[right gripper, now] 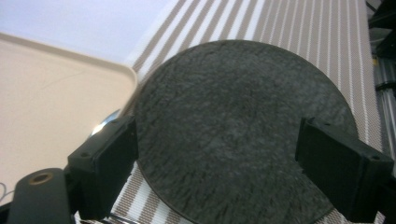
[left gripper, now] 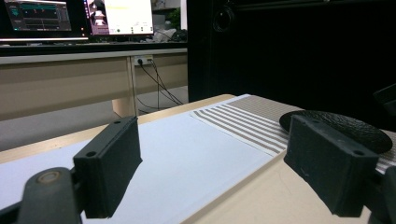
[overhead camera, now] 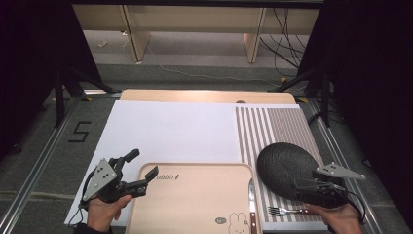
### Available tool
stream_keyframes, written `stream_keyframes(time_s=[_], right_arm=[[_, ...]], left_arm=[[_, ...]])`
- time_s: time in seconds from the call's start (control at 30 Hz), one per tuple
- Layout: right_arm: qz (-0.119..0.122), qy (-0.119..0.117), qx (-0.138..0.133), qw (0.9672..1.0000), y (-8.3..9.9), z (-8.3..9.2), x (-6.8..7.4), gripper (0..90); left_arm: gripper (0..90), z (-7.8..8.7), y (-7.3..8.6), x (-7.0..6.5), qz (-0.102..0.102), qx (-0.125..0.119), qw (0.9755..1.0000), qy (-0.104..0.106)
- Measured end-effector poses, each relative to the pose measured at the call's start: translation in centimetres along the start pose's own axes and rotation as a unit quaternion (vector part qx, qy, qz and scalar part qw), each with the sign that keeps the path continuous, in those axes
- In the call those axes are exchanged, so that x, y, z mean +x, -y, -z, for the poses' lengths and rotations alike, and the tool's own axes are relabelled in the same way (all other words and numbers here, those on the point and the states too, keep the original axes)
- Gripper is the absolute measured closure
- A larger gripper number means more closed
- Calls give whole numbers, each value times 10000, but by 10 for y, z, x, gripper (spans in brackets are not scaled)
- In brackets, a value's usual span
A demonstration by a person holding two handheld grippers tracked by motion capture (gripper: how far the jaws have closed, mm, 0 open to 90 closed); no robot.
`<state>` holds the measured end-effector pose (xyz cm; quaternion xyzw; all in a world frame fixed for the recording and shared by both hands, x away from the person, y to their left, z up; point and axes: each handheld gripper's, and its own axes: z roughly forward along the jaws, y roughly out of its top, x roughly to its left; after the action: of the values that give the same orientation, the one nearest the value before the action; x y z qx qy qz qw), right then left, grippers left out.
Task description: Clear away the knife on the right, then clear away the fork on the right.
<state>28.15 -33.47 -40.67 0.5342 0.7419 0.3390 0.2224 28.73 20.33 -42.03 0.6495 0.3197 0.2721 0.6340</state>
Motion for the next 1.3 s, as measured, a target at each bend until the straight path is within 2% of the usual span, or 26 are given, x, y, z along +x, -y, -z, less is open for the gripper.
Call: stream_keyframes(time_s=[0.03, 0.07, 0.23, 0.27, 0.3, 0.33, 0.37, 0.4, 0.43, 0.5, 0.53, 0.57, 0.6, 0.63, 0.7, 0.73, 0.77, 0.8, 0.83, 0.87, 0.93, 0.97, 1.2, 1.23, 1.27, 1.3], right_arm=[[47, -1, -73, 10000, 1, 0, -2, 144], [-77, 49, -33, 10000, 3, 1, -3, 143], [-192, 86, 19, 9998, 8, 9, -9, 143], [-232, 247, 54, 9994, 9, 9, -9, 143], [-219, 289, 68, 9993, 10, 9, -11, 143], [-182, 222, -16, 9996, 11, 8, -12, 143], [-325, 252, 58, 9991, 12, 9, -11, 143], [-170, 251, 43, 9995, 12, 8, -14, 143], [-281, 301, 147, 9990, 13, 9, -13, 143], [-229, 358, 190, 9989, 14, 9, -13, 144], [-69, 318, 89, 9994, 14, 7, -15, 144], [-228, 311, 156, 9991, 14, 7, -13, 146], [-246, 370, 213, 9988, 14, 8, -13, 146], [-156, 379, 261, 9988, 15, 8, -15, 147], [11, 204, 218, 9996, 16, 7, -19, 147], [-112, 260, 339, 9990, 16, 9, -18, 148], [68, 255, 274, 9993, 16, 8, -20, 149], [-79, 215, 324, 9992, 17, 9, -17, 152], [137, 142, 349, 9992, 17, 10, -20, 153], [70, 190, 445, 9988, 17, 11, -17, 154], [285, 17, 469, 9985, 17, 10, -17, 155], [438, -45, 505, 9978, 17, 9, -18, 158], [770, -395, 1035, 9909, 17, 5, -17, 186], [981, -408, 1056, 9887, 18, 4, -20, 186], [966, -376, 1103, 9885, 18, 3, -19, 192], [717, -277, 1337, 9880, 19, 5, -15, 189]], left_arm=[[173, 0, 0, 0, 6, -6, 10000, -2], [173, -1, 0, 0, 15, -4, 10000, 5], [173, -2, 0, -1, -3, 7, 10000, 40], [173, -1, 0, -1, 6, -17, 10000, 44], [173, -1, -1, -1, 8, -14, 10000, 34], [173, -1, 0, -1, 24, -15, 10000, 26], [173, -1, 0, -1, 27, -14, 10000, 26], [173, -1, 0, -1, 26, -10, 10000, 25], [173, -1, -1, -1, 6, -10, 10000, 38], [173, -2, -1, -2, -10, 5, 10000, 44], [173, -2, -1, -2, -28, 25, 10000, 49], [173, -3, 0, -2, -19, 25, 10000, 49], [173, -3, 0, -1, -11, 13, 10000, 48], [172, -3, 0, -1, -17, 8, 10000, 52], [173, -4, 0, -1, -21, 27, 10000, 64], [173, -4, 0, -1, -29, 34, 10000, 86], [173, -4, 0, -1, -55, 45, 9999, 99], [173, -5, 0, -1, -57, 39, 9999, 117], [172, -5, 0, -2, -61, 27, 9999, 123], [173, -5, 0, -3, -67, 22, 9999, 129], [173, -4, 0, -3, -72, 21, 9999, 117], [173, -4, 0, -3, -79, 26, 9999, 112], [173, -3, 1, -2, -66, 46, 10000, 55], [173, -3, 1, -2, -68, 54, 9999, 50], [173, -3, 1, -2, -66, 60, 9999, 51], [173, -3, 1, -2, -69, 67, 9999, 52]])
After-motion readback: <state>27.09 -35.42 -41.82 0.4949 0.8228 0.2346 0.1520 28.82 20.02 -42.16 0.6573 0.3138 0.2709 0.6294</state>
